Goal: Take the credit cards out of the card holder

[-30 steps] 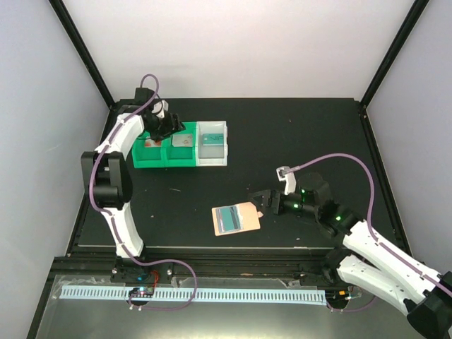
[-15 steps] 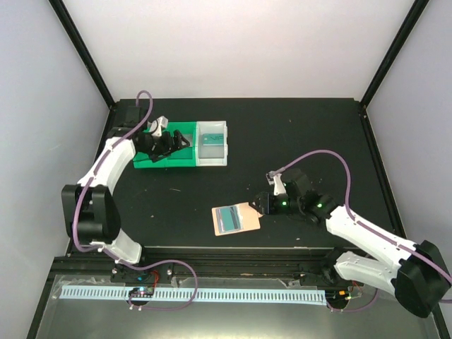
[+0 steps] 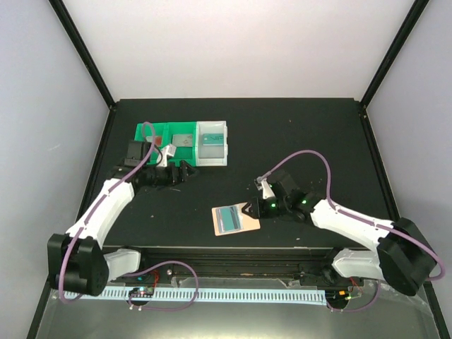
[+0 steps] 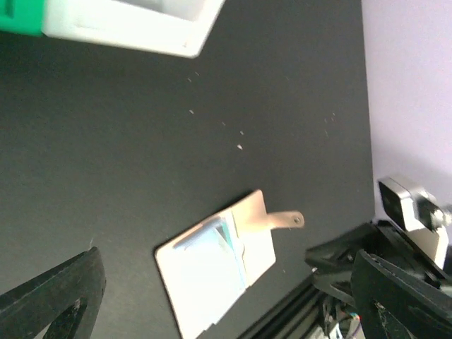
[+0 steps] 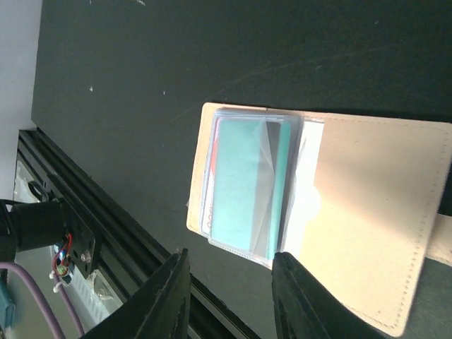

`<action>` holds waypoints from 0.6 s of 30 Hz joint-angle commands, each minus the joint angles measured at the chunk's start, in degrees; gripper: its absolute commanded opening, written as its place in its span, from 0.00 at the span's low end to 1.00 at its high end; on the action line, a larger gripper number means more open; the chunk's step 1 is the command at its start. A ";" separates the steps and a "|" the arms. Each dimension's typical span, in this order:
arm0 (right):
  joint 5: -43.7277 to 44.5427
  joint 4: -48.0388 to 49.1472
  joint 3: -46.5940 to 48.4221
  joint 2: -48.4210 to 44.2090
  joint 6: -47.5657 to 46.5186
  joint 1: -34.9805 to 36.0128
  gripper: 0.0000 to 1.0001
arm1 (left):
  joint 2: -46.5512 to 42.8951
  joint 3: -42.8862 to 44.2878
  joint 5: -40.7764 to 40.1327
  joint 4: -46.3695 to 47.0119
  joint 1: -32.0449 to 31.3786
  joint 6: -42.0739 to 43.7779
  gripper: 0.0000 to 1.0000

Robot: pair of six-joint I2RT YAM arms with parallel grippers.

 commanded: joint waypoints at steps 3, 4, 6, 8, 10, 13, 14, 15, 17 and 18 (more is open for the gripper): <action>-0.04 3.95 2.07 4.59 0.25 2.52 0.29 | -7.80 -7.60 1.34 8.68 -4.76 -6.34 0.95; 0.01 4.36 2.00 5.40 0.25 2.82 0.27 | -8.58 -9.28 1.34 10.75 -5.90 -7.71 0.95; 0.00 5.11 2.18 7.12 0.25 3.43 0.27 | -9.04 -11.98 2.17 13.79 -8.52 -9.90 0.94; 0.01 5.68 2.45 8.78 0.25 4.01 0.26 | -8.84 -13.59 1.43 15.34 -11.35 -11.61 0.94; 0.19 6.36 2.55 10.42 0.33 4.66 0.26 | -8.76 -15.42 0.48 17.63 -13.92 -13.70 0.94; 0.36 7.33 2.51 12.53 0.72 5.34 0.26 | -8.92 -18.29 0.24 22.11 -16.14 -16.74 0.93; 0.46 7.65 2.43 13.25 0.82 5.47 0.26 | -9.04 -19.11 -0.02 23.37 -16.74 -17.53 0.93; 0.54 7.75 2.34 13.92 0.82 5.61 0.26 | -9.06 -19.65 -0.34 24.21 -17.25 -18.07 0.93; 0.94 7.83 2.26 15.15 0.62 5.79 0.25 | -8.83 -20.52 -0.57 25.30 -17.94 -18.65 0.93; 1.19 7.93 2.24 15.75 0.60 5.81 0.24 | -8.64 -20.80 -0.69 25.43 -18.15 -18.68 0.93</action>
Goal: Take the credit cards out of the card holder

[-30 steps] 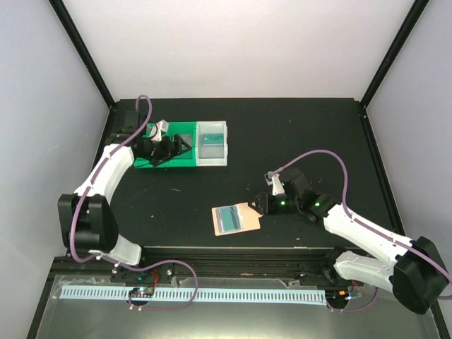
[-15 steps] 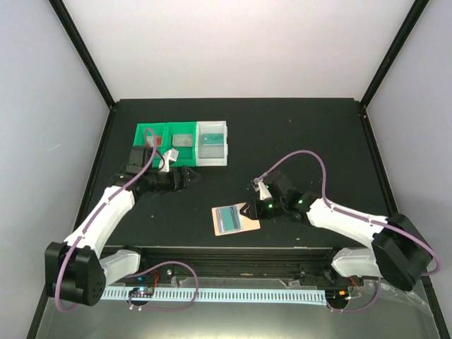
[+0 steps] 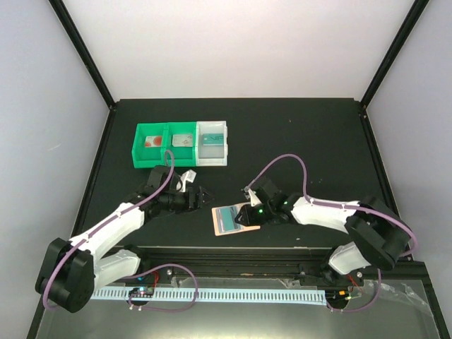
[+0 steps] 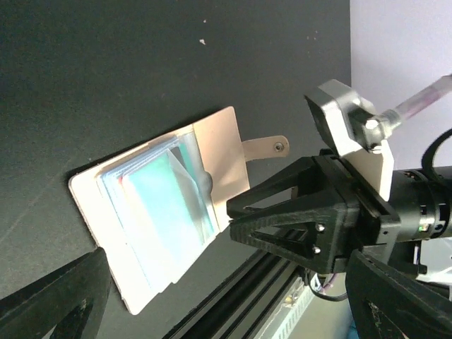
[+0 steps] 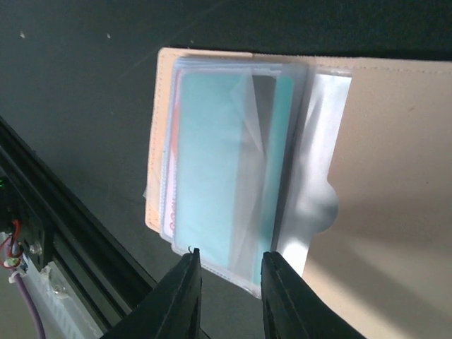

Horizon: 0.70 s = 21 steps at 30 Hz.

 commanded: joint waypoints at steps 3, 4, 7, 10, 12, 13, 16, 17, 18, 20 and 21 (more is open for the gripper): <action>0.56 2.93 0.93 4.02 0.38 0.53 0.22 | 0.04 -2.16 -0.90 6.98 -1.34 -3.87 0.93; 0.41 3.37 0.93 4.61 0.44 0.64 0.21 | -0.04 -2.75 -0.86 7.85 -1.44 -4.45 0.93; 0.75 3.74 0.65 5.70 0.65 0.77 0.17 | 0.19 -5.04 -0.91 11.66 -2.28 -6.35 0.92; 1.67 5.74 -1.15 5.68 1.54 0.74 0.11 | 1.59 -6.58 -0.53 14.68 -2.74 -7.80 0.93; 2.15 6.88 -2.17 6.19 2.00 0.75 0.07 | 2.46 -7.67 -0.16 17.26 -2.97 -9.34 0.92; 2.19 7.54 -2.66 6.45 2.23 0.75 0.05 | 2.78 -8.29 -0.15 18.76 -3.19 -10.20 0.92; 1.41 10.41 -4.45 7.20 3.20 0.77 0.01 | 3.63 -9.64 -0.64 22.52 -4.19 -12.37 0.93; 0.70 11.83 -5.25 7.32 3.90 0.77 0.01 | 4.13 -9.81 -0.78 23.35 -4.57 -12.76 0.93; -0.09 13.40 -6.08 7.46 4.65 0.77 0.01 | 4.87 -9.83 -0.76 23.96 -4.90 -13.24 0.93; -0.66 15.73 -7.49 7.60 6.16 0.78 0.01 | 6.60 -9.90 -0.15 26.43 -5.55 -14.22 0.94; -0.61 16.42 -7.91 7.53 6.61 0.78 0.01 | 7.18 -9.92 0.10 27.61 -5.93 -14.79 0.94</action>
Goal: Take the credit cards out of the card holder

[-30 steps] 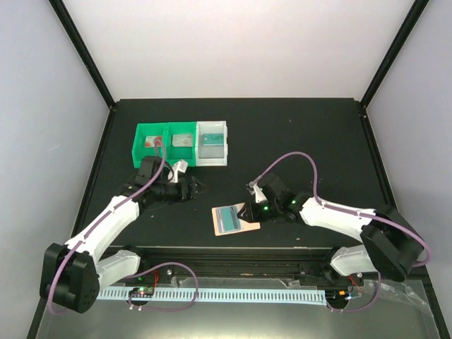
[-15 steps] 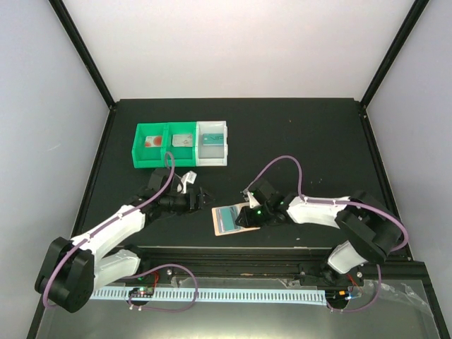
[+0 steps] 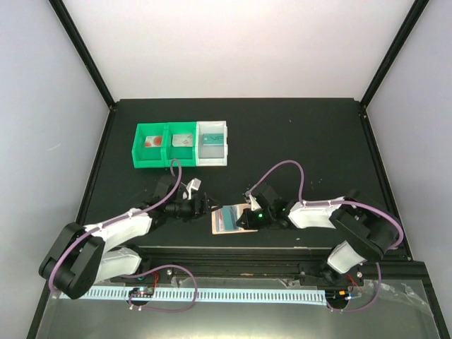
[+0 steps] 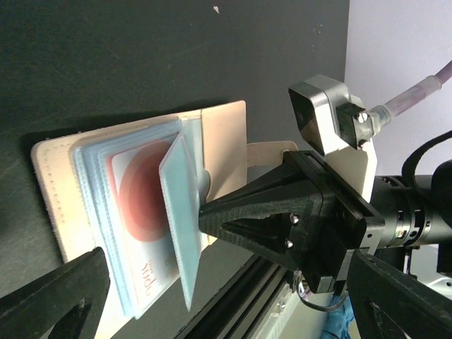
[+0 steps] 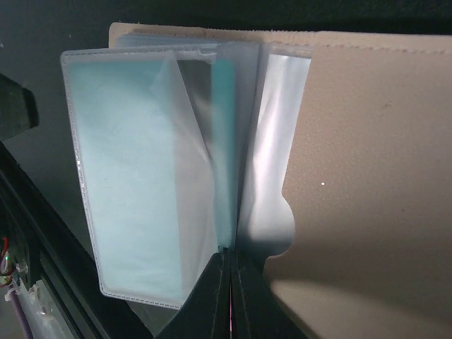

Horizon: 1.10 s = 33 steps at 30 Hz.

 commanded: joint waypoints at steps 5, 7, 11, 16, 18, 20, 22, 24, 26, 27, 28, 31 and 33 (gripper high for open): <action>-0.76 4.81 -3.14 1.63 2.65 0.29 0.01 | 3.19 0.42 0.06 11.76 -3.85 -4.82 0.94; -0.57 4.89 -3.31 1.38 2.74 0.25 0.01 | 3.66 0.98 -0.34 11.80 -4.43 -4.90 0.94; -0.46 4.99 -3.67 0.69 2.85 0.29 0.01 | 4.62 1.11 -2.08 12.28 -4.90 -5.09 0.94; -0.74 5.68 -4.15 0.43 3.08 0.27 0.01 | 6.62 1.50 -2.16 14.50 -5.46 -5.62 0.94; -1.05 5.89 -4.24 0.52 3.06 0.30 0.01 | 6.90 1.81 -2.29 15.15 -5.72 -5.84 0.94; -1.46 6.21 -4.31 0.48 3.18 0.30 0.01 | 8.40 1.98 -2.35 16.15 -6.16 -6.55 0.94; -1.41 6.50 -4.49 0.12 3.40 0.28 0.01 | 9.93 2.96 -2.01 17.02 -7.13 -6.94 0.94; -1.31 6.58 -4.67 -0.13 3.48 0.25 0.01 | 10.43 3.46 -1.87 17.53 -7.69 -7.15 0.94; -1.34 6.82 -4.85 -0.25 3.58 0.27 0.01 | 10.86 3.60 -1.96 17.97 -8.22 -7.52 0.94; -1.38 7.01 -4.90 -0.24 3.52 0.29 0.01 | 10.98 3.68 -1.98 18.17 -8.42 -7.62 0.94; -1.44 7.10 -4.89 -0.36 3.52 0.29 0.01 | 11.30 3.76 -1.80 18.27 -8.48 -7.71 0.94; -1.31 6.80 -4.64 -0.77 3.26 0.29 0.01 | 11.94 4.09 -1.27 18.61 -8.73 -8.37 0.94; -1.00 6.41 -4.59 -1.49 3.16 0.25 0.03 | 11.94 4.28 -0.99 19.21 -8.95 -8.92 0.94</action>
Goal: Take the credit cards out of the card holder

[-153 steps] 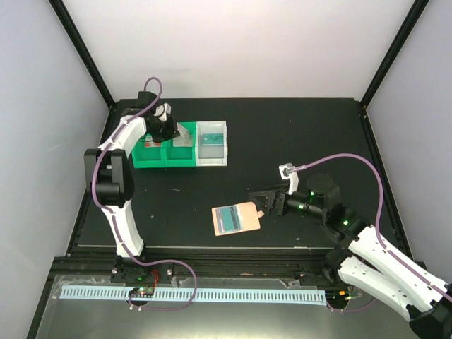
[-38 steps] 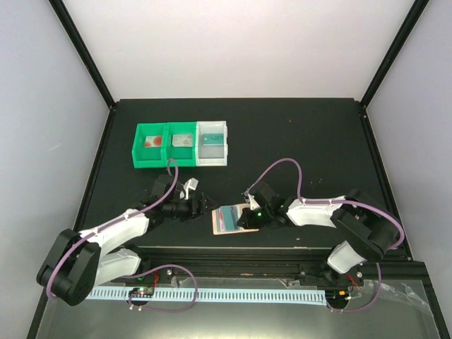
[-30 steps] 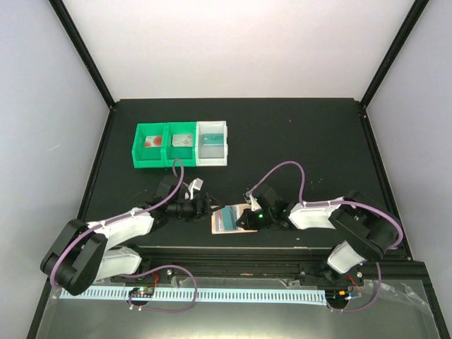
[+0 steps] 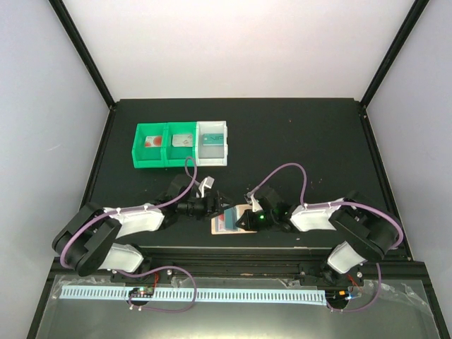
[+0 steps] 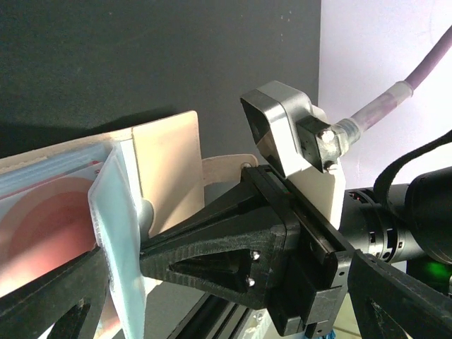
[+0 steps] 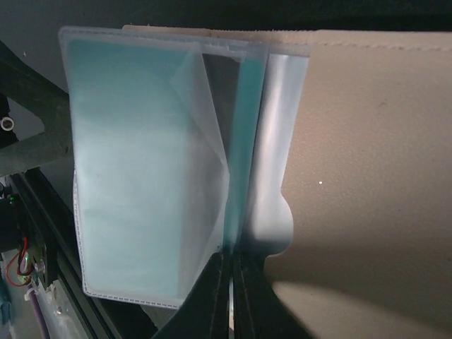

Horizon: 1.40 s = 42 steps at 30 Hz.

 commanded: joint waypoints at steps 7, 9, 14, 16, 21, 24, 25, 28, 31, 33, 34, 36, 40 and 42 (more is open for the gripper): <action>3.41 -1.76 -2.13 -5.60 0.64 0.30 0.14 | 0.82 3.30 0.58 2.60 -2.49 -1.75 0.95; 3.68 -1.81 -2.17 -6.26 0.71 0.29 0.15 | 1.48 3.40 0.49 3.42 -2.99 -2.24 0.95; 4.33 -1.79 -2.71 -7.96 0.90 0.29 0.20 | 4.09 4.65 0.85 5.63 -4.46 -3.55 0.95; 5.08 -2.03 -3.10 -9.21 1.16 0.24 0.21 | 4.81 5.33 0.73 6.38 -5.11 -4.10 0.95; 10.20 -5.81 -3.87 -14.64 0.87 0.23 0.22 | 5.77 6.86 0.24 6.66 -6.81 -4.44 0.95; 14.25 -8.53 -5.09 -19.16 1.17 0.20 0.23 | 6.45 7.83 -0.06 6.30 -7.67 -4.24 0.95; 15.44 -9.14 -5.54 -20.63 1.35 0.14 0.23 | 6.76 8.06 -0.20 6.33 -7.95 -4.21 0.95; 18.18 -11.27 -6.53 -25.38 1.52 0.20 0.24 | 7.78 8.56 -0.31 6.69 -8.76 -4.30 0.95; 19.88 -13.15 -6.49 -28.36 1.03 0.20 0.24 | 7.81 8.60 -0.58 6.79 -9.01 -4.20 0.93; 20.30 -13.94 -6.35 -29.58 0.88 0.15 0.25 | 7.27 8.77 -1.23 5.57 -9.01 -3.30 0.92; 20.31 -14.08 -6.27 -29.94 0.88 0.20 0.25 | 6.93 9.03 -1.77 4.05 -9.02 -2.60 0.92; 20.07 -14.01 -6.30 -30.19 0.67 0.20 0.25 | 6.14 9.79 -3.01 0.45 -8.97 -0.55 0.90; 18.96 -13.50 -5.98 -28.82 0.29 0.20 0.25 | 4.58 10.43 -5.70 -5.28 -8.79 2.43 0.82; 18.30 -12.94 -5.83 -27.76 0.12 0.19 0.25 | 4.00 10.28 -7.19 -7.22 -8.71 3.35 0.75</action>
